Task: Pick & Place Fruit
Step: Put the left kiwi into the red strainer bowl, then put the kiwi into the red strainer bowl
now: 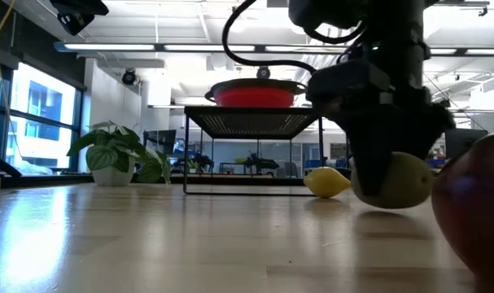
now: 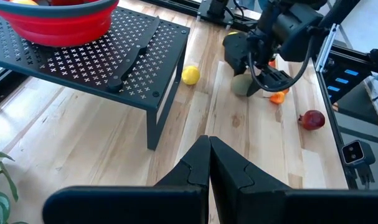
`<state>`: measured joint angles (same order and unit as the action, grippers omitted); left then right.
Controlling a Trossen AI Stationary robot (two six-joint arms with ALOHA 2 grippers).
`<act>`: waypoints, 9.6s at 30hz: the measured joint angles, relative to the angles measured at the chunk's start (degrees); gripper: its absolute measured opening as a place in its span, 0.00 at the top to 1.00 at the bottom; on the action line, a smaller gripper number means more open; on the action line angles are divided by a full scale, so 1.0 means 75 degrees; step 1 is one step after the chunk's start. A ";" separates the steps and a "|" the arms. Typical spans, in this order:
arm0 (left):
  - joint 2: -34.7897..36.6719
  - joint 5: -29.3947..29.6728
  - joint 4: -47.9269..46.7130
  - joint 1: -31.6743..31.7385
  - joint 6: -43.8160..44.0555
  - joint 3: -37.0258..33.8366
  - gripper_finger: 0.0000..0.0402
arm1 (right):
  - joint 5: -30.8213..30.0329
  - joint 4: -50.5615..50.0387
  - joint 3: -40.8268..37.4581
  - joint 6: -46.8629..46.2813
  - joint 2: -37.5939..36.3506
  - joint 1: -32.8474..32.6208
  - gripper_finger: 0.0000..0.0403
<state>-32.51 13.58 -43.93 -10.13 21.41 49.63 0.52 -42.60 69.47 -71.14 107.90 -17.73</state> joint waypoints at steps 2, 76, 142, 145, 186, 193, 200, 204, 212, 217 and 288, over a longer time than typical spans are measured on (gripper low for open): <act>0.0000 0.0003 -0.0002 0.0001 -0.0003 0.0000 1.00 | 0.0141 0.0289 0.0000 0.0238 0.0000 0.0104 0.41; 0.0000 0.1037 -0.0338 0.0000 0.0192 0.0000 1.00 | 0.0856 0.2794 0.4873 0.5329 -0.0163 0.2789 0.41; 0.0000 0.5668 -0.0346 0.0000 0.0189 0.0003 1.00 | -0.1090 0.0858 0.4873 0.8325 0.0534 0.5423 0.41; 0.0000 0.5667 -0.0349 0.0003 0.0189 0.0000 1.00 | -0.1116 0.0861 0.4870 0.8397 0.0536 0.5454 0.41; 0.0000 0.5654 -0.0401 0.0003 0.0189 0.0000 1.00 | -0.1032 0.0392 0.4870 0.8917 0.0699 0.5513 0.41; 0.0000 0.5654 -0.0403 0.0001 0.0189 0.0000 1.00 | -0.1036 0.0392 0.4870 0.8849 0.0699 0.5513 0.41; 0.0000 0.5654 -0.0413 0.0002 0.0189 0.0000 1.00 | -0.1086 0.0460 0.4870 0.8854 0.0699 0.5513 0.38; 0.0000 0.5654 -0.0525 0.0000 0.0192 0.0000 1.00 | -0.1375 0.0556 0.4870 0.8855 0.0697 0.5507 0.29; 0.0000 0.5654 -0.0573 0.0003 0.0192 0.0000 1.00 | -0.1452 0.0566 0.4870 0.8858 0.0673 0.5492 0.22; 0.0002 0.5652 -0.0575 0.0001 0.0192 0.0000 1.00 | -0.1401 0.0561 0.4867 0.8859 0.0428 0.5419 0.25; 0.0003 0.5437 -0.0948 0.0000 0.0272 0.0000 1.00 | -0.0872 -0.6317 0.4800 0.1042 -0.2352 0.1973 0.29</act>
<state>-32.49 54.36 -51.04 -10.13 23.45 49.63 -6.01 -89.98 105.47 -63.33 90.26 -2.93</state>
